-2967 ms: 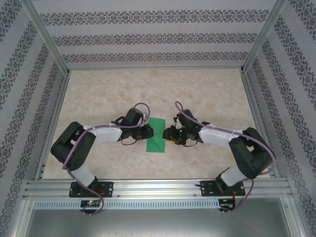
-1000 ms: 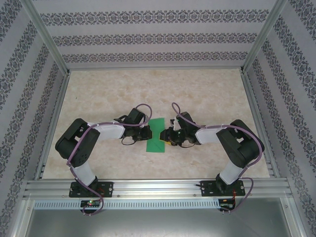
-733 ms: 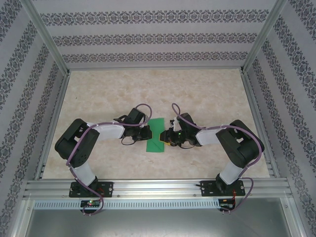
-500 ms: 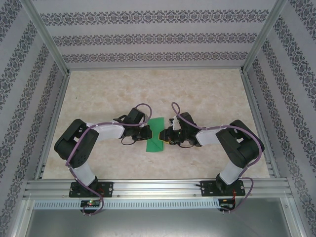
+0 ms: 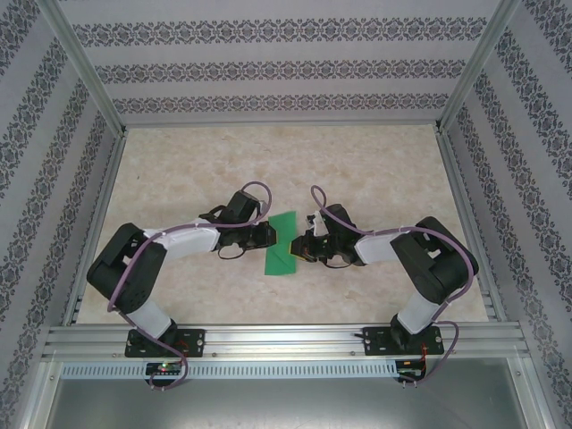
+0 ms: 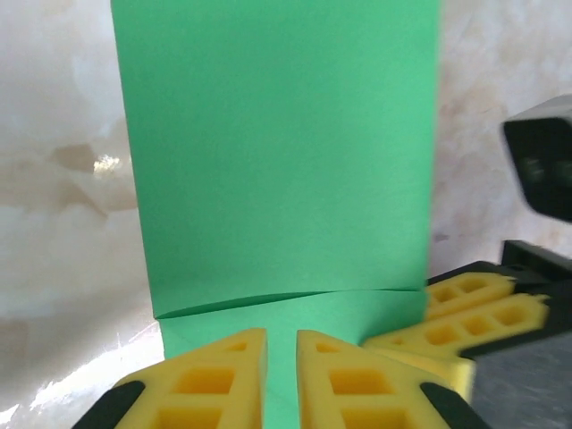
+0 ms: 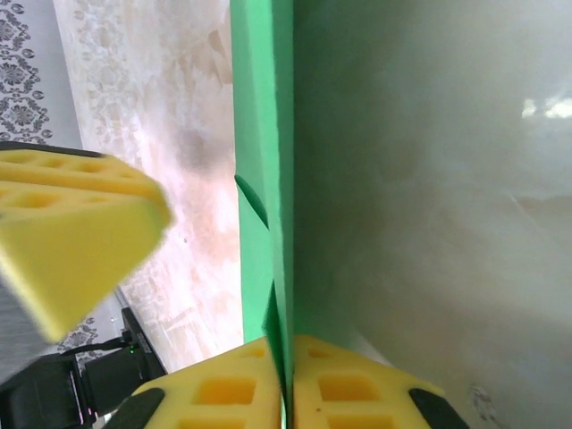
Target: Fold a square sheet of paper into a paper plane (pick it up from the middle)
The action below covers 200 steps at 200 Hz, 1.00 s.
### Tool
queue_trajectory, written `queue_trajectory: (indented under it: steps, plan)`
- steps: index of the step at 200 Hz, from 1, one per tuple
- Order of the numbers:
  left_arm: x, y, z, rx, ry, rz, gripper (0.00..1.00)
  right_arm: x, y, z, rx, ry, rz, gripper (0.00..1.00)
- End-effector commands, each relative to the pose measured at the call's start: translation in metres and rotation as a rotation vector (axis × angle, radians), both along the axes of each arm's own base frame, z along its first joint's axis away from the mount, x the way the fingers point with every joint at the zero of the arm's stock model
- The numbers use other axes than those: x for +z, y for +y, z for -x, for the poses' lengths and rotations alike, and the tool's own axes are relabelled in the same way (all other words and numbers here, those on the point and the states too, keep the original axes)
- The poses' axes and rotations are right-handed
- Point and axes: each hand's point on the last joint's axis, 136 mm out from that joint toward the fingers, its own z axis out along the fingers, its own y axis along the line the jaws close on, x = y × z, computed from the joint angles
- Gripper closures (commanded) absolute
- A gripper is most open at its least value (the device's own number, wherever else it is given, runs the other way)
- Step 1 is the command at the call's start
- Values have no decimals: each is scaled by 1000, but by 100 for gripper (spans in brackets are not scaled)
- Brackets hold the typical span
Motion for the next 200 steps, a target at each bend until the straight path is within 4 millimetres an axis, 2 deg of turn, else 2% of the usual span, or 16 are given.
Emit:
queue_trajectory:
  steps: [1,37,62,81,115,141,153,173,186,200]
  plan:
    - [26,2,-6,28,-75,18,80,21,-2,-8,0,-65,4,92]
    - [55,13,-12,84,-160,12,77,41,-14,-8,7,-105,99,96]
    - [75,28,-17,146,-227,-21,74,63,-37,-7,6,-160,244,97]
    - [85,47,-17,218,-273,-60,70,85,-71,-5,-2,-210,440,97]
    - [99,72,-17,324,-337,-81,63,125,-147,-6,-88,-289,870,94]
    - [100,87,-15,387,-350,-116,61,148,-187,-1,-148,-309,1161,96]
    - [101,93,-14,410,-355,-130,61,157,-193,0,-146,-318,1245,96]
    - [102,104,-12,450,-365,-145,58,156,-186,-1,-105,-313,1306,94]
    - [104,112,-11,482,-374,-159,57,146,-173,-3,-63,-308,1315,91]
    - [104,123,-8,530,-375,-179,51,129,-154,-5,-11,-290,1304,90]
